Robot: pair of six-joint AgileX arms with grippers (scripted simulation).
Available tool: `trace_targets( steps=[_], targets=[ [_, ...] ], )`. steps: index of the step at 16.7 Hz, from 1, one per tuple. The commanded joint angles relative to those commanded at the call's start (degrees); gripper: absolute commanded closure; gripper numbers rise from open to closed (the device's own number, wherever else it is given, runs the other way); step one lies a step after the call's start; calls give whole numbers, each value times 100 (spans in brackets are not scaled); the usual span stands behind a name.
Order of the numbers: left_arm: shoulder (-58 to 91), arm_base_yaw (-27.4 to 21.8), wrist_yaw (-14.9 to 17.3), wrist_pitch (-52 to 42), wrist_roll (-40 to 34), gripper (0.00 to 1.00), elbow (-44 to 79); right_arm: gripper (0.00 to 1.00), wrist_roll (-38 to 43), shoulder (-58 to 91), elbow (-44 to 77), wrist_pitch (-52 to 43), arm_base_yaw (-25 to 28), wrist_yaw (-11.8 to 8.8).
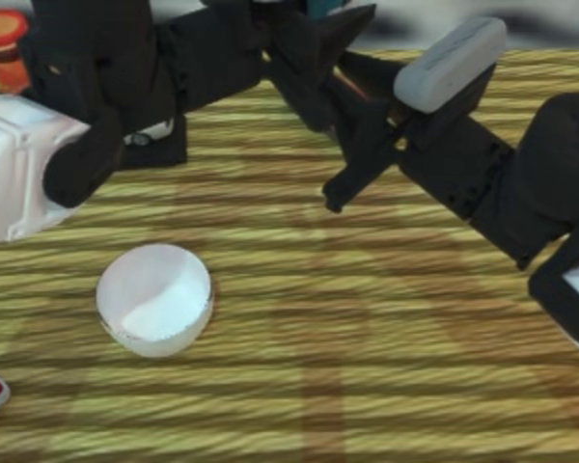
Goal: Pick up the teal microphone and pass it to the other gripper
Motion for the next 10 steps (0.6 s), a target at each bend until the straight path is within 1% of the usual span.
trace_targets(
  steps=[5, 10],
  targets=[
    [0, 0, 0, 0, 0, 100, 0, 100, 0, 0, 0, 0, 0, 0],
    [0, 0, 0, 0, 0, 100, 0, 62, 0, 0, 0, 0, 0, 0]
  ],
)
